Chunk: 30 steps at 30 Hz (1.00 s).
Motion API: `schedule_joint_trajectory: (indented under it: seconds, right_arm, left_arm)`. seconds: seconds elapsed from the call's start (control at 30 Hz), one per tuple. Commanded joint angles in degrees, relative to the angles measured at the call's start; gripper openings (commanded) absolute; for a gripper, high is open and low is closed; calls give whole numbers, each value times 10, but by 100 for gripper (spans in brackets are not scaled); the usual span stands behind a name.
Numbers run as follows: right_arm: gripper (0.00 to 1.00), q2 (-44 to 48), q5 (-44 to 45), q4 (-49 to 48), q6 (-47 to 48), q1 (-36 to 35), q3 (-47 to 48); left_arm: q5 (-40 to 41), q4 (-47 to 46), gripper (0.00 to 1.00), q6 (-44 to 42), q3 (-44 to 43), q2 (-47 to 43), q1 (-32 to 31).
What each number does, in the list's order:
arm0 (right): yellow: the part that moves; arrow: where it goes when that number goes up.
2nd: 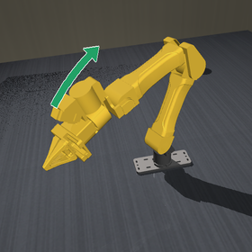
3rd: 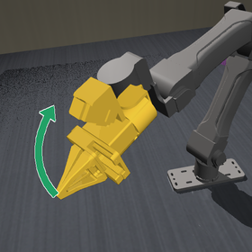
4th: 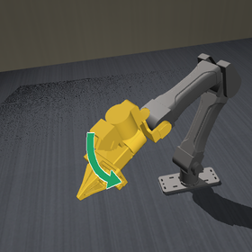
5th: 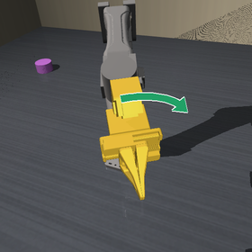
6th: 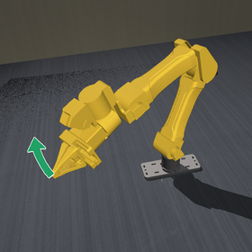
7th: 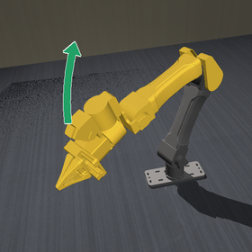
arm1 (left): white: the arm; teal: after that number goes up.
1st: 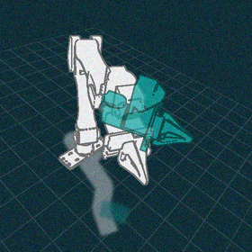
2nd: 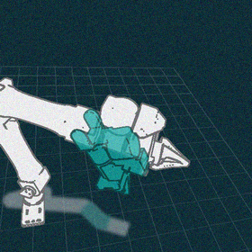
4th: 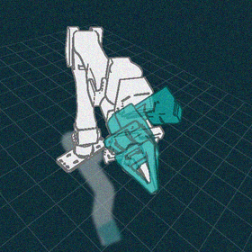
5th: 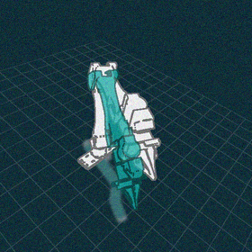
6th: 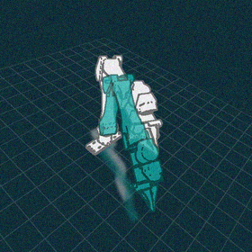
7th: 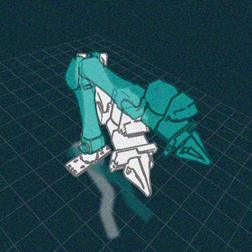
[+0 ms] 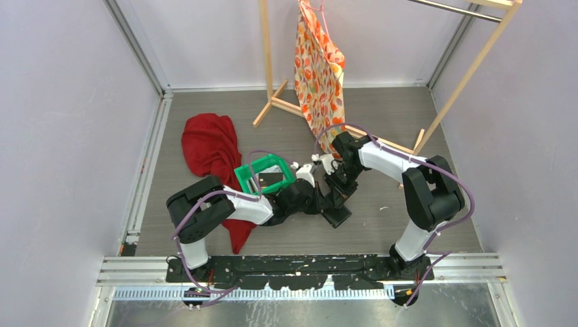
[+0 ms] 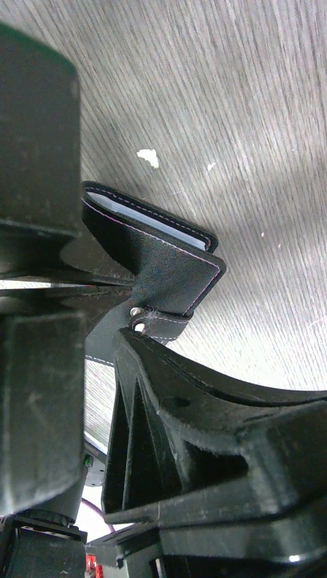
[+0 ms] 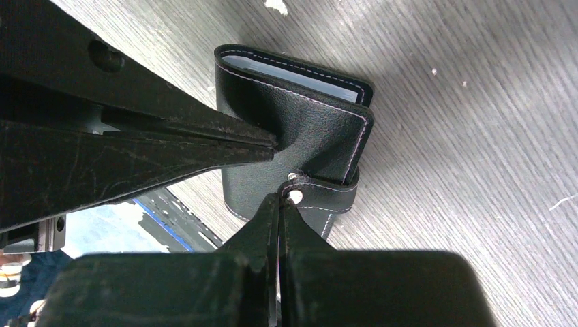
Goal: Put the credit cards into the card holder
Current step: Close the card holder at the center of the board.
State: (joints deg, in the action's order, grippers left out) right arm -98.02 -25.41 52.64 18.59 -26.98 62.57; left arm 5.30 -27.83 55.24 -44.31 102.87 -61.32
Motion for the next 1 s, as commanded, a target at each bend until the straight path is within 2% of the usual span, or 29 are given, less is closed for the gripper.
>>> schedule_joint_trajectory:
  seconds: [0.0, 0.6, 0.97]
  right_arm:
    - [1, 2, -19, -6, -12, -1, 12]
    - [1, -17, -4, -28, -38, -10, 2]
    - [1, 14, -21, -24, -38, 1, 5]
  left_arm:
    - [-13, 28, 4, -2, 9, 21, -2]
    - [-19, 24, 3, -1, 5, 26, -1]
    - [-21, 21, 3, 1, 9, 27, 1]
